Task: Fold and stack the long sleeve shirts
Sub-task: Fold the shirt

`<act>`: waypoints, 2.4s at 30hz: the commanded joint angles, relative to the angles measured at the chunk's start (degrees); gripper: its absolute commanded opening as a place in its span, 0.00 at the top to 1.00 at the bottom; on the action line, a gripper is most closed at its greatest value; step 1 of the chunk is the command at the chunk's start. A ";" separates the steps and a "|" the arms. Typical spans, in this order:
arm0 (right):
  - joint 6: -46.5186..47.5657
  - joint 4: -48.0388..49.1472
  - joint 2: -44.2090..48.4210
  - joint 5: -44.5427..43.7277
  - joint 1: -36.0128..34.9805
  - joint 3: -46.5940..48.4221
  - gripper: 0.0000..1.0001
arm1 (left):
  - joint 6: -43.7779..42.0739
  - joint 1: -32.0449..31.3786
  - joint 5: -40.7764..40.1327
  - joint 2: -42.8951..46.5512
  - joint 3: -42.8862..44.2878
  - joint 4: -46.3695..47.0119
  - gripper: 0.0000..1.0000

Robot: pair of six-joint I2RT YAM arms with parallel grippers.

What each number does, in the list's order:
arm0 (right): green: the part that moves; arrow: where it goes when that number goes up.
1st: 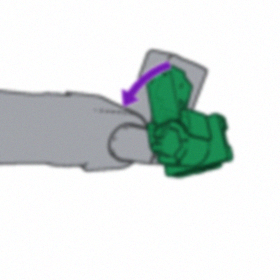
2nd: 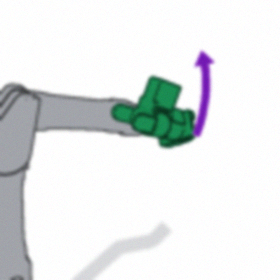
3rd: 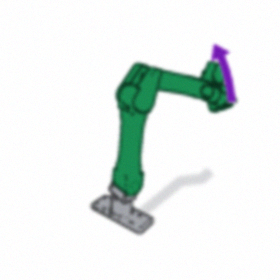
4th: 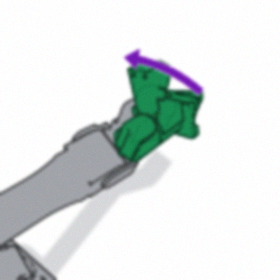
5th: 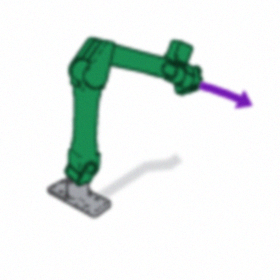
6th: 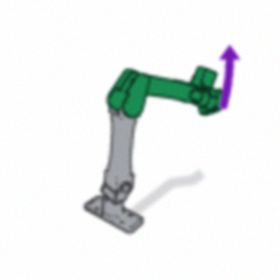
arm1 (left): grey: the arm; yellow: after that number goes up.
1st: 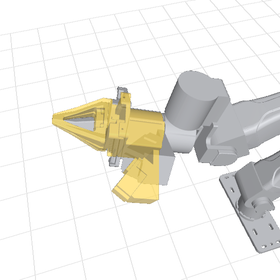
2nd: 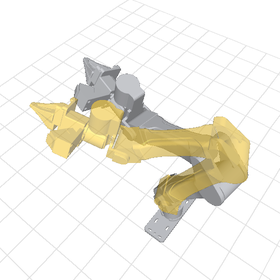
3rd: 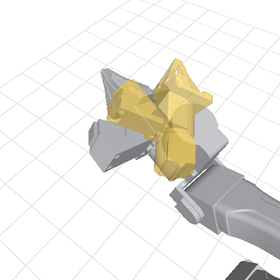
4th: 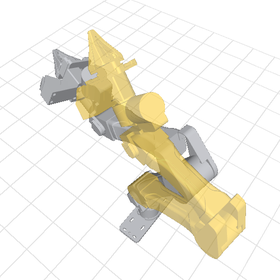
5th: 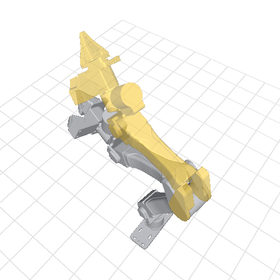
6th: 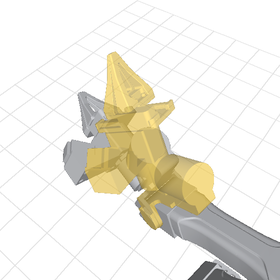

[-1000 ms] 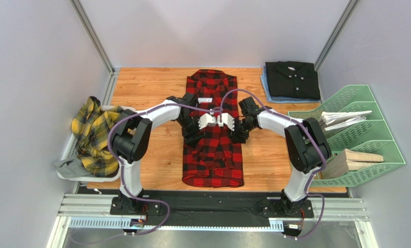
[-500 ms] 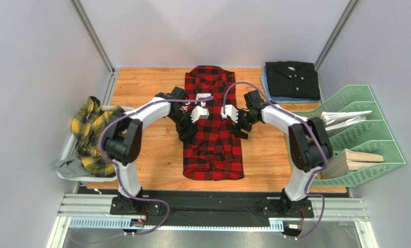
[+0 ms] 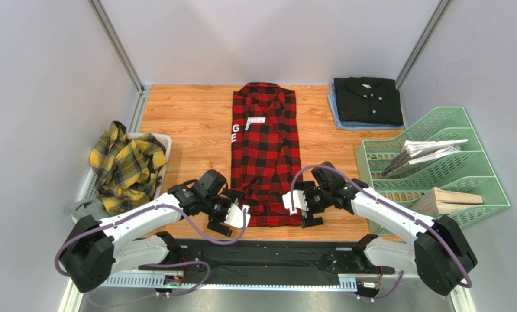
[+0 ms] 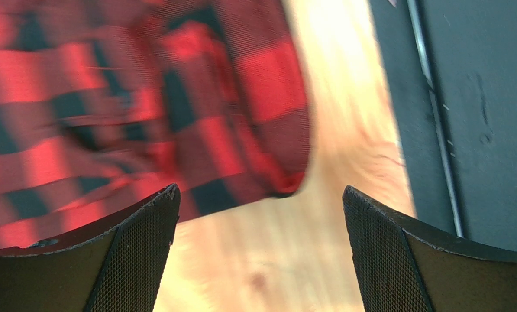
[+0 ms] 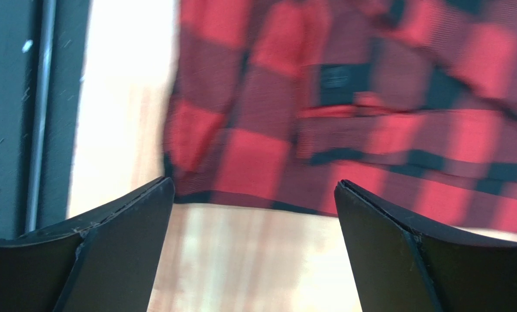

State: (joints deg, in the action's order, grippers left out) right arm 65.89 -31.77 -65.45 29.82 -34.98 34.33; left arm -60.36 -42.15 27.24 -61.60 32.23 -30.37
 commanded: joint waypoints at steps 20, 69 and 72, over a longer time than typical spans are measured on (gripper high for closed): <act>2.59 21.84 -10.92 -10.40 -6.94 -4.89 0.58 | 2.87 -5.67 -12.04 -14.42 0.38 21.14 0.39; -1.82 -13.93 -45.43 0.50 12.48 55.05 1.00 | 0.78 17.28 5.71 -47.54 56.62 -14.01 1.00; -1.99 -14.02 -49.58 0.41 12.92 57.34 1.00 | 1.55 17.54 4.14 -52.73 60.05 -14.19 1.00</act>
State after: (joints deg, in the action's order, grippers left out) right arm 61.95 -42.85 -110.69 28.53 -22.22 87.88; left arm -56.80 -24.67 30.35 -110.54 87.92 -41.34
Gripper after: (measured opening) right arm 0.021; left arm 0.018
